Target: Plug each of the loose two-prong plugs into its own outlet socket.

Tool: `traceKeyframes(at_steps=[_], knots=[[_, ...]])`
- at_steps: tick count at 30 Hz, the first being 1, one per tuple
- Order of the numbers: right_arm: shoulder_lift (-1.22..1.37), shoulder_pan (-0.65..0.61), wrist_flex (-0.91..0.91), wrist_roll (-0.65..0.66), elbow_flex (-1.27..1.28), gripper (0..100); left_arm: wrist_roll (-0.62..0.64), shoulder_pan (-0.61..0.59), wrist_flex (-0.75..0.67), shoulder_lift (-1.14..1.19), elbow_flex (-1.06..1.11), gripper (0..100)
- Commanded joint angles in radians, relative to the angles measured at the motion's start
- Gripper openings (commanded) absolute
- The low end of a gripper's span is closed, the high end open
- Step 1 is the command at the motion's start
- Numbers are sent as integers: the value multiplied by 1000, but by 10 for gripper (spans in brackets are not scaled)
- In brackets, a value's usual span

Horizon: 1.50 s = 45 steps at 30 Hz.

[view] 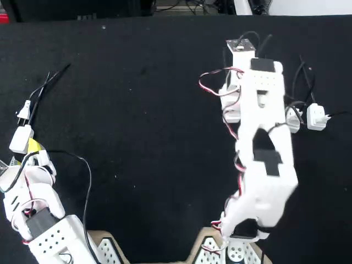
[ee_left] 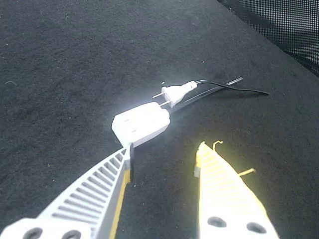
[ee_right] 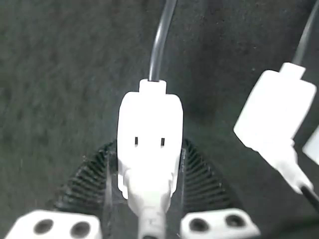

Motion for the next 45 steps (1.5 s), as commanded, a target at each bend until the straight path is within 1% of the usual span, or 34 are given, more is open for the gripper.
traceKeyframes(at_steps=[1,9,14,16,18,20,23,26,31,36,39,45], knots=[[160,37,20,-107,-255,11,9,2,-11,-6,-56,209],[453,72,137,-121,-616,12,9,2,-11,-6,-58,209],[591,95,219,-121,-816,18,9,2,-11,-6,-59,209],[636,92,276,-121,-895,68,9,2,-11,-6,-61,209],[671,81,327,-114,-978,145,9,2,-11,-6,-61,209],[693,77,336,-112,-1023,204,9,2,-11,-6,-61,209],[696,64,336,-81,-1049,216,9,2,-11,-6,-61,209],[680,54,336,-84,-1046,216,9,2,-11,-6,-61,209],[616,48,338,-84,-1046,219,9,2,-11,-6,-61,209],[452,41,339,-86,-992,219,9,2,-11,-6,-61,209],[286,18,339,-86,-857,219,9,2,-11,-6,-61,209],[-125,-57,338,-77,-558,219,9,2,-15,-6,-56,209]])
